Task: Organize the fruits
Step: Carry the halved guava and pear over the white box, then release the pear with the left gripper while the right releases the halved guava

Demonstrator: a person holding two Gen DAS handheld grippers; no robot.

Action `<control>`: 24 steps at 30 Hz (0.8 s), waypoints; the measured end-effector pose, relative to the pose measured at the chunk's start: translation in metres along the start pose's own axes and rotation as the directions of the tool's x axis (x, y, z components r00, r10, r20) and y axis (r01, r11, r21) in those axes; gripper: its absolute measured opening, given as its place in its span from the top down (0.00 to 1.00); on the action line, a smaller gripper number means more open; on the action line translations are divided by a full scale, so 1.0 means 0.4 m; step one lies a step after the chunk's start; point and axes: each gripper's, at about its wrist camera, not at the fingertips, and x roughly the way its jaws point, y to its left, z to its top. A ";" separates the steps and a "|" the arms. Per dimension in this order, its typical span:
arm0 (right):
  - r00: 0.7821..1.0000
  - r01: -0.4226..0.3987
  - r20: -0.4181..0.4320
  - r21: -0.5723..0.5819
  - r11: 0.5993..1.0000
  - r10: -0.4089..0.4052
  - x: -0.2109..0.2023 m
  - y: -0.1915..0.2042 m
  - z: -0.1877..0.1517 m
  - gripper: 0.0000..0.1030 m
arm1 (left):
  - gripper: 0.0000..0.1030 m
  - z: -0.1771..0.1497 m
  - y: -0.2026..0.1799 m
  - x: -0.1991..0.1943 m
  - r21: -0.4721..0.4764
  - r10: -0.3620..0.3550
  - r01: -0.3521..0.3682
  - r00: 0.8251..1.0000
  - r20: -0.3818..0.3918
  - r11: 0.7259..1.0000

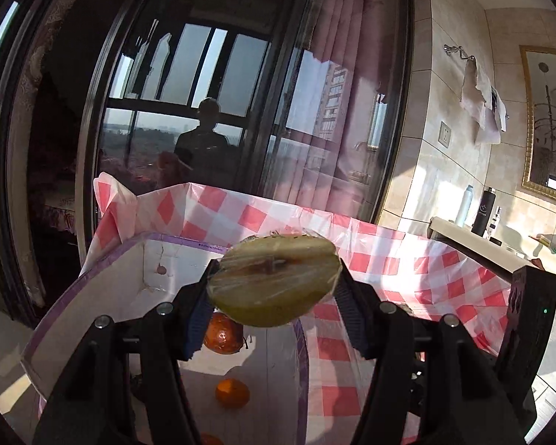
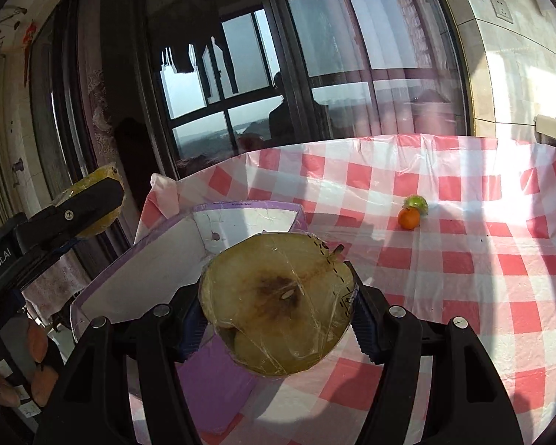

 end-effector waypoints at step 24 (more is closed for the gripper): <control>0.793 -0.077 -0.559 -0.487 0.870 -0.243 0.341 0.301 -0.083 0.38 | 0.42 -0.094 0.263 0.255 0.351 0.340 -0.167 0.783 -0.521 0.921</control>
